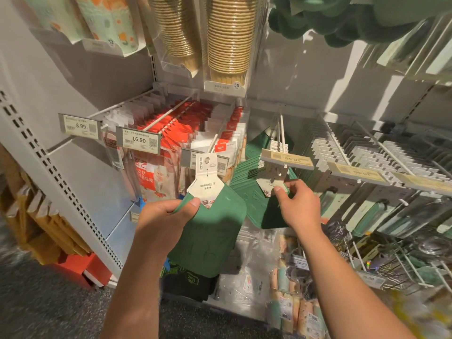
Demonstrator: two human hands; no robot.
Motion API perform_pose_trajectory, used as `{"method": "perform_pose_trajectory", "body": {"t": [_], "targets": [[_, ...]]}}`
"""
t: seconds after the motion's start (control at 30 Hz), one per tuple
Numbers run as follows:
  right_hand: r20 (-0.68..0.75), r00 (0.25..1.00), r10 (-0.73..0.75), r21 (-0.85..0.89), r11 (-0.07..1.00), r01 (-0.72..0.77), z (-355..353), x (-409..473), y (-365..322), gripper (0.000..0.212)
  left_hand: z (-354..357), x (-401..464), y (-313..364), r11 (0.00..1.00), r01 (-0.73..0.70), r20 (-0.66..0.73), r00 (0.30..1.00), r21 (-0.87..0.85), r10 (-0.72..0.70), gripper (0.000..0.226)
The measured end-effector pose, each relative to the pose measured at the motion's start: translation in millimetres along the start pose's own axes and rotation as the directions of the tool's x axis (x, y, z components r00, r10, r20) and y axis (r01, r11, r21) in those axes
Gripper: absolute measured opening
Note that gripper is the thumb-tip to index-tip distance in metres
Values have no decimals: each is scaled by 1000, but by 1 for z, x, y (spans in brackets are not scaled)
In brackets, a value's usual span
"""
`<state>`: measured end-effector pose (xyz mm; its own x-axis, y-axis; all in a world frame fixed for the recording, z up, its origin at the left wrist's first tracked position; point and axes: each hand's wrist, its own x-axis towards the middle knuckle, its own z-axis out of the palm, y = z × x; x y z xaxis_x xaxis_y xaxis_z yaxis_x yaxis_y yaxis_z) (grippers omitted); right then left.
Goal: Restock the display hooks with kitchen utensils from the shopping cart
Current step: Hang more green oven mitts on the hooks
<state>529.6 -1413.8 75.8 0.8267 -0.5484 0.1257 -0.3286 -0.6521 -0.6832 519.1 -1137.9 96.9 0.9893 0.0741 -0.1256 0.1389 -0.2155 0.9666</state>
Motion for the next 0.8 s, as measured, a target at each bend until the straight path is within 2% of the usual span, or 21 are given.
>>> {"method": "perform_pose_trajectory", "body": {"t": [0.13, 0.27, 0.33, 0.43, 0.6, 0.7, 0.8], "targets": [[-9, 999, -53, 6, 999, 53, -4, -15, 10, 42, -1, 5, -6, 997, -31, 43, 999, 63, 29, 31], [-36, 998, -56, 63, 996, 58, -12, -28, 12, 34, 3, 3, -4, 988, -87, 75, 994, 125, 78, 49], [-16, 999, -48, 146, 988, 50, -15, -34, 7, 26, 8, 2, -1, 979, -139, 93, 988, 149, 126, 66], [75, 994, -84, 352, 935, 53, -14, -47, -6, 12, 16, -2, 4, 972, -197, 156, 972, 126, 177, 69], [168, 970, -176, 398, 912, 97, -5, -62, -24, 2, 31, -5, 1, 960, -265, 264, 936, 95, 232, 56], [160, 972, -175, 388, 916, 101, -1, -63, -25, 10, 37, -6, -2, 967, -249, 263, 938, 63, 224, 50], [130, 980, -151, 385, 919, 90, 0, -61, -22, 13, 40, -8, -4, 976, -204, 245, 953, 78, 180, 22]]}}
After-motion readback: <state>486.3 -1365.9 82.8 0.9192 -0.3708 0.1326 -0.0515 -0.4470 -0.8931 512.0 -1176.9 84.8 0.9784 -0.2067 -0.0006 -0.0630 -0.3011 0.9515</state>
